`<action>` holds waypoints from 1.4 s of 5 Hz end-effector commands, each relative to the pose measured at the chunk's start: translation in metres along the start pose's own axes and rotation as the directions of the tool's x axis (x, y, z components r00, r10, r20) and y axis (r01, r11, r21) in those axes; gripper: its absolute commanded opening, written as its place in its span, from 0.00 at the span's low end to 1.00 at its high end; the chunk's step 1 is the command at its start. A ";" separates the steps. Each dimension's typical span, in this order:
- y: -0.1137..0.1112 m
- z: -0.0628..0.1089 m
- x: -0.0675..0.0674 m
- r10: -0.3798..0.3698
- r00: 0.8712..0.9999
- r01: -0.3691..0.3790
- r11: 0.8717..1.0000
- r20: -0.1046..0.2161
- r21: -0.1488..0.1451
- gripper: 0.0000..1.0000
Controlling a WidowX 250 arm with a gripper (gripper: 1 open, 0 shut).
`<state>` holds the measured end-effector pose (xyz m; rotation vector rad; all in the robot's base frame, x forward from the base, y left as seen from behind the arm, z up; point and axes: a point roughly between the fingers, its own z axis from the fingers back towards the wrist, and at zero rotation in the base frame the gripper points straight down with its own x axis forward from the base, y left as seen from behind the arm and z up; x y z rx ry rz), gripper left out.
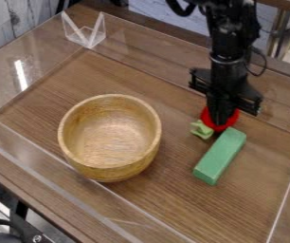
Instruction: Move the red fruit to the right
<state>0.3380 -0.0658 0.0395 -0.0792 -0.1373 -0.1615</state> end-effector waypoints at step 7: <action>0.019 -0.025 0.006 0.003 0.999 -0.005 1.000 -0.046 -0.029 0.00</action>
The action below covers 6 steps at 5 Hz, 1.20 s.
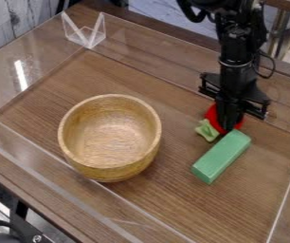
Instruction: Move the red fruit to the right
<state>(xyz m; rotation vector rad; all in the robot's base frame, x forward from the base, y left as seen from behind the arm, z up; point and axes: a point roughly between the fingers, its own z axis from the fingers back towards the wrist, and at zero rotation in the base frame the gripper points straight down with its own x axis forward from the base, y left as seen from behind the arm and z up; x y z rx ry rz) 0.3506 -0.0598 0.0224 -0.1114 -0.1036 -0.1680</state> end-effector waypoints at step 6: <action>0.041 0.052 -0.026 0.134 0.991 -0.135 0.990 0.029 0.036 1.00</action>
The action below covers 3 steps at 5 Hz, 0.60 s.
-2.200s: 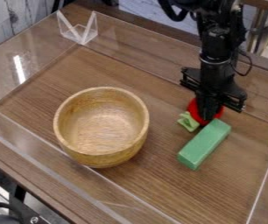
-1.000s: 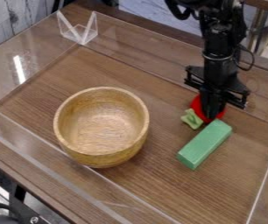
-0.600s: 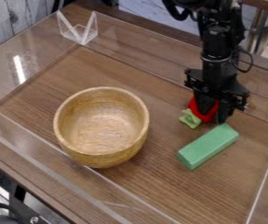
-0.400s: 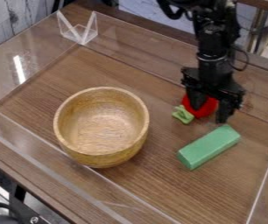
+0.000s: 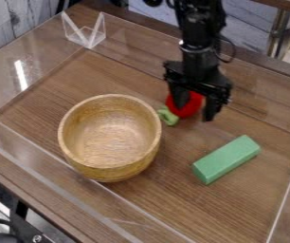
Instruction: Move the red fruit to the right
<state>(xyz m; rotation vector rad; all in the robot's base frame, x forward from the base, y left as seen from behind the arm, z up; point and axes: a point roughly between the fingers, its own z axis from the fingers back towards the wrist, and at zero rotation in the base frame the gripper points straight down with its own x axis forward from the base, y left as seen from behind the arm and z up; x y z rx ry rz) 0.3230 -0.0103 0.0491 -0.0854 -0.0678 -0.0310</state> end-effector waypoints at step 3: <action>-0.002 0.027 0.005 0.010 0.997 -0.010 1.000 0.075 0.004 0.00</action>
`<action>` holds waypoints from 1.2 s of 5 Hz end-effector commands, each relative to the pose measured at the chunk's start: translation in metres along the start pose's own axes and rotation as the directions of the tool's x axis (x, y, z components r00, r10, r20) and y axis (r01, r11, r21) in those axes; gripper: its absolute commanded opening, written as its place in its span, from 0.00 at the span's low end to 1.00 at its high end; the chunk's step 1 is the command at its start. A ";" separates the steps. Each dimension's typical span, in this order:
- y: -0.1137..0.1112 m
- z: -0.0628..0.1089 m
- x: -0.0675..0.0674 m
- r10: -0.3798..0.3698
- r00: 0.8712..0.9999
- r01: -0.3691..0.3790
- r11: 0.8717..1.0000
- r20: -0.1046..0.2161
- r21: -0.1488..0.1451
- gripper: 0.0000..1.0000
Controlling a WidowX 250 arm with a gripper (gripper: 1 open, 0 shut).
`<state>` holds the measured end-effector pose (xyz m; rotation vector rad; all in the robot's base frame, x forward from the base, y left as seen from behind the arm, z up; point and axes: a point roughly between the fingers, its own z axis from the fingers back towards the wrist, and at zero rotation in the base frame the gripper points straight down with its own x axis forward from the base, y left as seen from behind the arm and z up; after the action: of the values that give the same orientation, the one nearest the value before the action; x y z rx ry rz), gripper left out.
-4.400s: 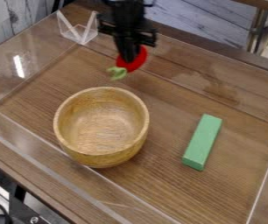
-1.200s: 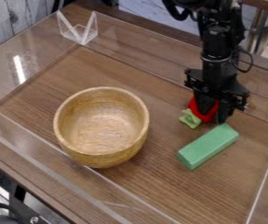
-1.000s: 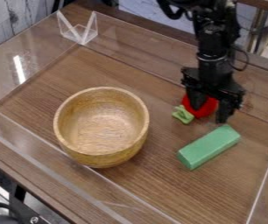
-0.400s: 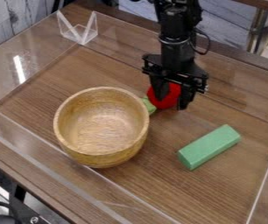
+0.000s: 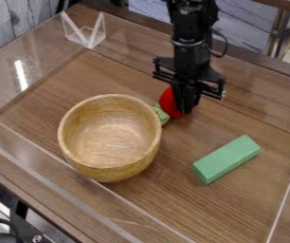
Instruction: Move the red fruit to the right
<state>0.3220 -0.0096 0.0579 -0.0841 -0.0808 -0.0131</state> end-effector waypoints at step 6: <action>-0.011 0.049 0.004 0.013 0.996 -0.011 1.000 0.092 -0.023 0.00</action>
<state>0.3145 -0.0148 0.0850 -0.1050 -0.0958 0.0010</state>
